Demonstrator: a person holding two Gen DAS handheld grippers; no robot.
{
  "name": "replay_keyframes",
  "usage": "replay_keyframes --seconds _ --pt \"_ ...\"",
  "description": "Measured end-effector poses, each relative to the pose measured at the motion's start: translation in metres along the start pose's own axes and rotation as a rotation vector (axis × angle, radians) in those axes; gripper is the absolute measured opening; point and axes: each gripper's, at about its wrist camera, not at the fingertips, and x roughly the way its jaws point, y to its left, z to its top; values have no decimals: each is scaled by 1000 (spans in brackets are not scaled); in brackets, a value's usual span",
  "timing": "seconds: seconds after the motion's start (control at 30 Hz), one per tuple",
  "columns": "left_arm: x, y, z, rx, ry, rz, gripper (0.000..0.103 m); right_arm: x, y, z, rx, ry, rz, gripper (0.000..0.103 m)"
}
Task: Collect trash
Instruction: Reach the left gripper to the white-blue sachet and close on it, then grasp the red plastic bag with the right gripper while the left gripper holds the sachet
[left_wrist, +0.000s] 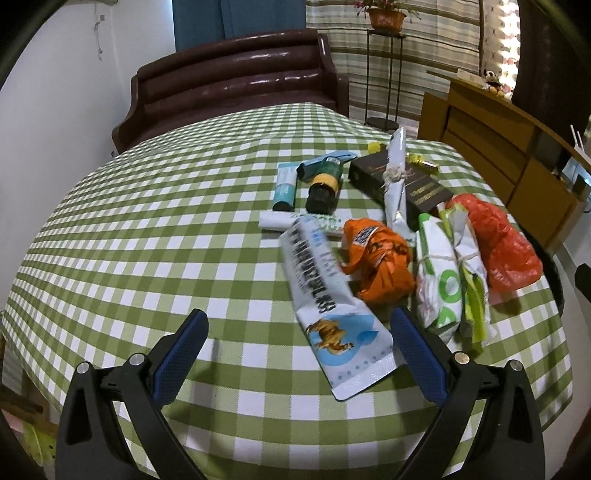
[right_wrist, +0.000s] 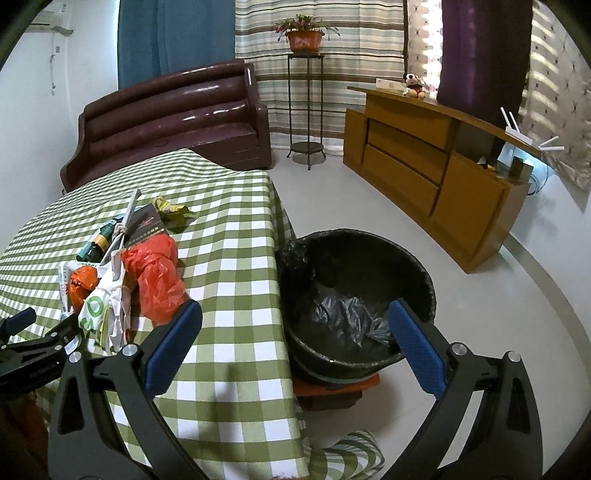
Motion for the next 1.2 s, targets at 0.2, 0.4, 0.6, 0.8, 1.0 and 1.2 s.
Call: replay_keyframes --seconds 0.2,0.4,0.6,0.8,1.0,1.2 --pt "1 6 -4 -1 13 21 96 0 0 -1 3 4 7 98" --pt "-1 7 -3 4 -1 20 96 0 0 -1 2 6 6 98" --pt "8 12 2 -17 28 -56 63 1 4 -2 -9 7 9 98" --pt "6 11 0 16 13 -53 40 1 6 -4 -16 14 11 98" --pt "0 17 -4 43 2 -68 33 1 17 -5 -32 23 25 98" --pt "-9 36 -10 16 -3 -73 33 3 33 3 -49 28 68 84"
